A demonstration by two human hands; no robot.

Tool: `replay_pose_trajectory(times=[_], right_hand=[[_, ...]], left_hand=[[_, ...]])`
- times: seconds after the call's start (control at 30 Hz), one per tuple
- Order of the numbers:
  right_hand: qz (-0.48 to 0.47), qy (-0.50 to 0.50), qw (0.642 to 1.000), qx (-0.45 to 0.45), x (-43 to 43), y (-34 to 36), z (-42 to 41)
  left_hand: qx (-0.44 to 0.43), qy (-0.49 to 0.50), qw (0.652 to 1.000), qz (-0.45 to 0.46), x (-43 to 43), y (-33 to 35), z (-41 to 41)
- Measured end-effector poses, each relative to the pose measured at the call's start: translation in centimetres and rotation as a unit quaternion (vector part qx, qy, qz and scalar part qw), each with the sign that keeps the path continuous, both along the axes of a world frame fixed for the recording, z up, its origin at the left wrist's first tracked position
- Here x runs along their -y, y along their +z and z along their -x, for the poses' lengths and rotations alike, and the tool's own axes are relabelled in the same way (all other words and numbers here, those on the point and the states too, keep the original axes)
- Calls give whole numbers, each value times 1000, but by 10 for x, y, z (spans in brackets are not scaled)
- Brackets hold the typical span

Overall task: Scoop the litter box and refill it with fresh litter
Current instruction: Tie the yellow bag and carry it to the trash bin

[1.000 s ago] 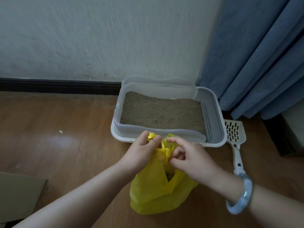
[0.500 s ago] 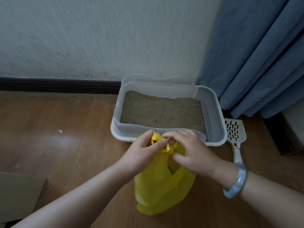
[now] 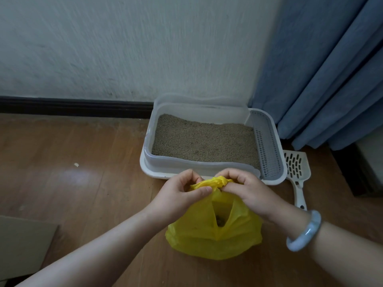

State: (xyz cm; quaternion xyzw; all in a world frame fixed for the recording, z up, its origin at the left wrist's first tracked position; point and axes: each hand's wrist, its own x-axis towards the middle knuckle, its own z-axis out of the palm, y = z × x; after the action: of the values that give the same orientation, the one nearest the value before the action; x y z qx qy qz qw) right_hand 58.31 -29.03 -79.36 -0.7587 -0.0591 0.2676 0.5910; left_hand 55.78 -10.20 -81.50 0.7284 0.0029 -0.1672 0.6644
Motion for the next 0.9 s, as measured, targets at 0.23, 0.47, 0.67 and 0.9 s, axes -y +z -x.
replay_pose_trajectory(times=[0.23,0.47,0.67,0.9], right_hand=[[-169,-20,965,-197,-1,16,2],[-157,-139,961,-179,-4,13,0],[-178,-228,944,-159,3,11,-3],[-20,-244,969,37,21,-7,-8]], left_hand=[[62,30,995,-65,-1,-2,0],[89,-12,993,-71,-6,5,-1],[86,4,994,-70,-13,3,0],[44,-53,978,-199,-35,-14,-2]])
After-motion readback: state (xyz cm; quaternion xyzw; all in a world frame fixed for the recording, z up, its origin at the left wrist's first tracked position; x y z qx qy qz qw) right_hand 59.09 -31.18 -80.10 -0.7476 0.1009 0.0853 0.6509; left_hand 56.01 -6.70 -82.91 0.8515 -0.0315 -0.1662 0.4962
